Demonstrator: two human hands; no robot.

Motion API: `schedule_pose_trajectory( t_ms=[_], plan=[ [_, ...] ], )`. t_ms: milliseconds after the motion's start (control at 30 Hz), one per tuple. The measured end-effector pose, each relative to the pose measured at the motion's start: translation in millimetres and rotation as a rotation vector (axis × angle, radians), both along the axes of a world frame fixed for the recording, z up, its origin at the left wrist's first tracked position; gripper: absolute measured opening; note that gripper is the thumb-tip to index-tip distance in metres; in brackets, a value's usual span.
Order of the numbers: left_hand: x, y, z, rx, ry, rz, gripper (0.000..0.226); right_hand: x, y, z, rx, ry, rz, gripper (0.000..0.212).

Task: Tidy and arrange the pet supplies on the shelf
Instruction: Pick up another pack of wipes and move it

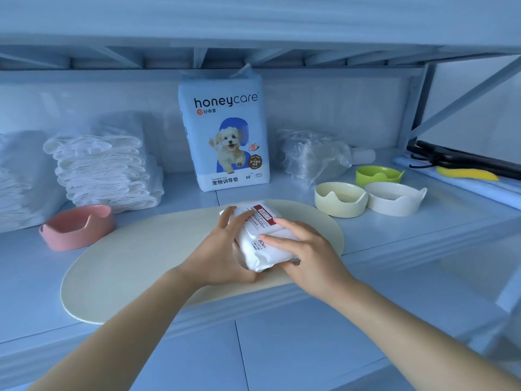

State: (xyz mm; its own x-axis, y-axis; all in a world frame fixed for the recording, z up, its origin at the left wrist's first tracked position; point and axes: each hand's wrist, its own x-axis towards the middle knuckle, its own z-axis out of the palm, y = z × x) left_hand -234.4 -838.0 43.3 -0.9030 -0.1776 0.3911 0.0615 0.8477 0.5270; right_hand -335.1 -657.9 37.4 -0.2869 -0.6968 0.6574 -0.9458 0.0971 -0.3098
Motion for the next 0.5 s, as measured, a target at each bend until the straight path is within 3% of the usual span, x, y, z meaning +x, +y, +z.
schedule_pose_trajectory(
  t_ms=[133, 500],
  plan=[
    [-24.8, 20.2, 10.6, -0.035, 0.068, -0.052, 0.111, -14.2, 26.0, 6.7, -0.085, 0.067, -0.062, 0.058],
    [-126.5, 127.6, 43.7, -0.086, 0.166, -0.167, 0.110, -96.7, 144.7, 33.7, -0.181, 0.138, -0.170, 0.051]
  ],
)
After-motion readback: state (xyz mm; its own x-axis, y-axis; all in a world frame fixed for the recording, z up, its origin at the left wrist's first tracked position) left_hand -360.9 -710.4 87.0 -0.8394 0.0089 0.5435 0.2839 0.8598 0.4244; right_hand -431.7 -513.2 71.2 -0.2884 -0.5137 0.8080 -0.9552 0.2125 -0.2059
